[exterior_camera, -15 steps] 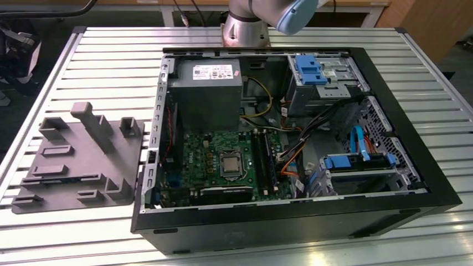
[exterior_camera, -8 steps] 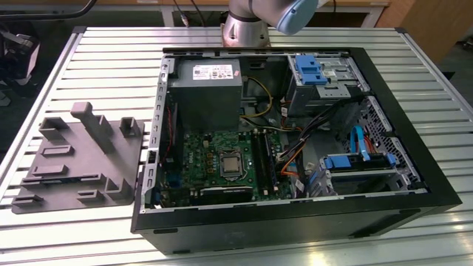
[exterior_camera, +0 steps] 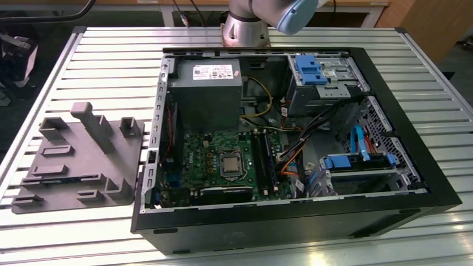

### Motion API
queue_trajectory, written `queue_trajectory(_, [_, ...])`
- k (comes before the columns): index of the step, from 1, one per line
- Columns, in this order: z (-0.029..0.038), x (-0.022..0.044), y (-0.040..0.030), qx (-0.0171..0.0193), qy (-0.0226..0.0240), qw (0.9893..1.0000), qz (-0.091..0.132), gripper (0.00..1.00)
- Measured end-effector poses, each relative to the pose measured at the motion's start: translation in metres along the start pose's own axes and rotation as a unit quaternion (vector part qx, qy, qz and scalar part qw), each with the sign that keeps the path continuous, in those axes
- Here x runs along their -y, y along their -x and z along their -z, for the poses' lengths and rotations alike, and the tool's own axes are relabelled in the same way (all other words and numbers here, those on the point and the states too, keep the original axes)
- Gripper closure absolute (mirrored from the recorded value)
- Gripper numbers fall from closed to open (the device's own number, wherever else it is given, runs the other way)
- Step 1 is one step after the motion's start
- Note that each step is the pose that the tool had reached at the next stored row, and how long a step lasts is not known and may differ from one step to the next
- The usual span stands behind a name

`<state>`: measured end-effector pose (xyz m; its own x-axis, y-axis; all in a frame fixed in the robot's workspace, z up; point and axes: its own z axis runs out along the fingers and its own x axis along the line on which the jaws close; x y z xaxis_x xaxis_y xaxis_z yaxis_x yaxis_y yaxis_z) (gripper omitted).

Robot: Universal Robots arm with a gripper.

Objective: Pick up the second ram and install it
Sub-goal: 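Reach for the second ram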

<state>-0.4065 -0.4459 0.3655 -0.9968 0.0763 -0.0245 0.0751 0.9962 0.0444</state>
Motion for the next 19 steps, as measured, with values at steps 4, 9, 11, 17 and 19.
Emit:
queue_trajectory(4, [-0.0005, 0.0009, -0.0007, 0.0, 0.0, 1.0, 0.0, 0.89])
queue_trajectory(9, [-0.0011, 0.0021, -0.0017, 0.0, 0.0, 1.0, 0.0, 0.89])
queue_trajectory(11, [-0.0013, 0.0026, -0.0021, 0.0, 0.0, 1.0, 0.0, 0.89])
queue_trajectory(17, [-0.0022, 0.0039, -0.0034, 0.0, 0.0, 1.0, 0.0, 0.89])
queue_trajectory(19, [-0.0025, 0.0044, -0.0039, 0.0, 0.0, 1.0, 0.0, 0.89])
